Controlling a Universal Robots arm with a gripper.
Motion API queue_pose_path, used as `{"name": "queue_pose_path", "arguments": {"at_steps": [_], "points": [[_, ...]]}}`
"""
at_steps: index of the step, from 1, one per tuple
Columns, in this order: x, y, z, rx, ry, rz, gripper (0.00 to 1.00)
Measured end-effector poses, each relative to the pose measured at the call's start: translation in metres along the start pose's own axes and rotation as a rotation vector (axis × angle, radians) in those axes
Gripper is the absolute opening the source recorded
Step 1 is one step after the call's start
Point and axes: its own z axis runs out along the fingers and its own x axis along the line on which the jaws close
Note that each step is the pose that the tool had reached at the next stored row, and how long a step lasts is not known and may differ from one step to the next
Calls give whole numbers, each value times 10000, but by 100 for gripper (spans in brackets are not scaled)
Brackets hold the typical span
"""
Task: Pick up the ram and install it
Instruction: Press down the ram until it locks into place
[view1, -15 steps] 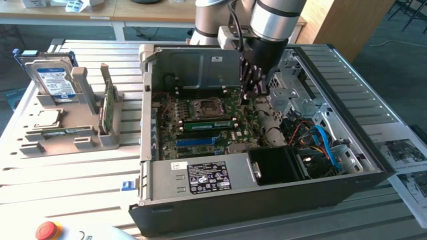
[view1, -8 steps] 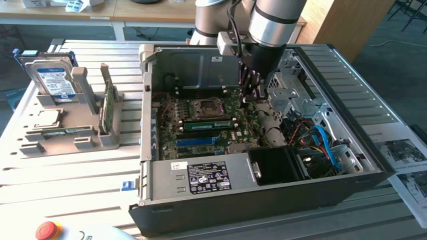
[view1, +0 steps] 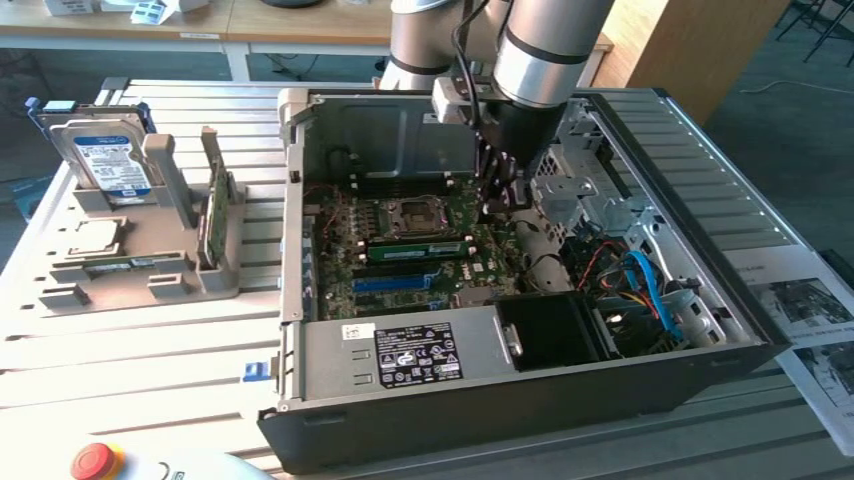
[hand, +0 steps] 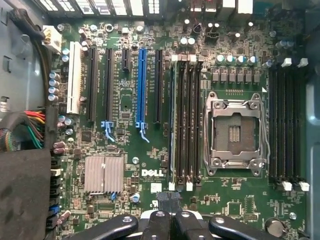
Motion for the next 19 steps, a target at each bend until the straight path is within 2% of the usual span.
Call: {"name": "queue_pose_path", "arguments": {"at_steps": [15, 19], "points": [[0, -10, 214, 0, 0, 0, 11], [1, -11, 240, -1, 3, 0, 11]]}}
